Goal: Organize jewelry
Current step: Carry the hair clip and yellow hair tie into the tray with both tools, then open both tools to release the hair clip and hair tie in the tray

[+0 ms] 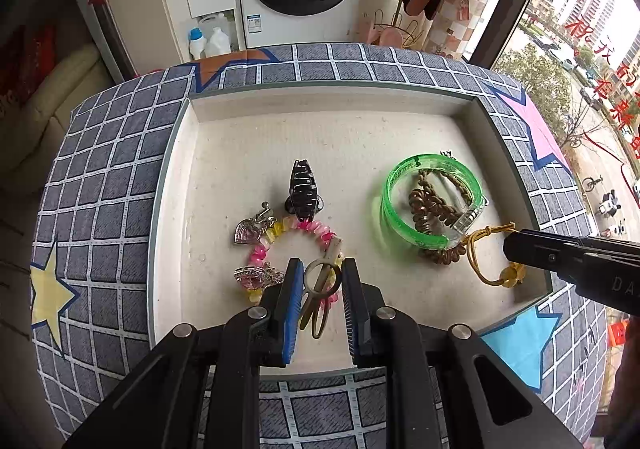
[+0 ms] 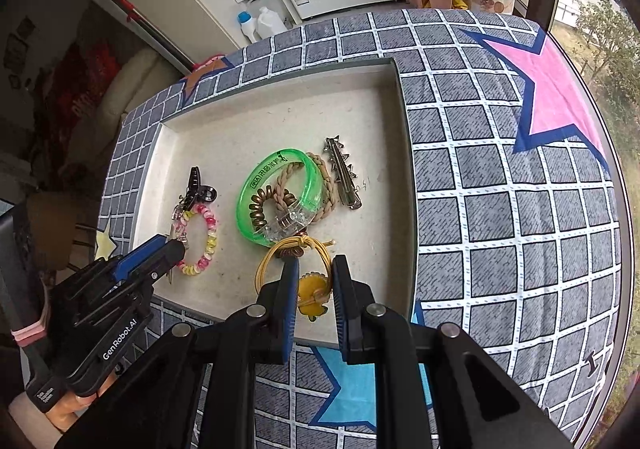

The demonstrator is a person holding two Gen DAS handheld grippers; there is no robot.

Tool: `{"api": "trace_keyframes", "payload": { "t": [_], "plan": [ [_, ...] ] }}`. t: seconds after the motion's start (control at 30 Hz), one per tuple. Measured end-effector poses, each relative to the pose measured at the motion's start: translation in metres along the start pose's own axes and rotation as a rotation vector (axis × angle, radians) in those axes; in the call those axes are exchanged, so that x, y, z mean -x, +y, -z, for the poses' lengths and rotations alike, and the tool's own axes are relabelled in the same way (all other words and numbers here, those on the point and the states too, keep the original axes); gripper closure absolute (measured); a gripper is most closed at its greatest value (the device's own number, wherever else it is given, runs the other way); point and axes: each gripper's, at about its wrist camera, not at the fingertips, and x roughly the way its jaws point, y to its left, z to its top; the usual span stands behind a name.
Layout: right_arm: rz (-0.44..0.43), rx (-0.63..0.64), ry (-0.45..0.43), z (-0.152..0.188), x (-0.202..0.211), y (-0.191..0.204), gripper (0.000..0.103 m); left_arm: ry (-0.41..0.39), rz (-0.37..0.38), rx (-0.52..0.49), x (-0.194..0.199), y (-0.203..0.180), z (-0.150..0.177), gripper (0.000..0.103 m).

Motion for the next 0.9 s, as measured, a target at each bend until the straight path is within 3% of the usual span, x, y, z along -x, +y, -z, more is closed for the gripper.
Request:
{"api": "trace_keyframes", "payload": {
  "t": [0.23,0.83,0.9],
  "plan": [
    [0.012,-0.009,0.022,-0.005,-0.021,-0.005,0.085,0.022,-0.014,-0.008,-0.019,-0.001,0.0,0.071],
    [0.042,0.015,0.03,-0.003,-0.032,-0.007,0.084,0.004,-0.042,-0.043,-0.02,-0.01,0.0,0.071],
    [0.037,0.014,0.035,-0.003,-0.033,-0.006,0.08,0.003,-0.043,-0.042,-0.02,-0.009,0.0,0.071]
  ]
}}
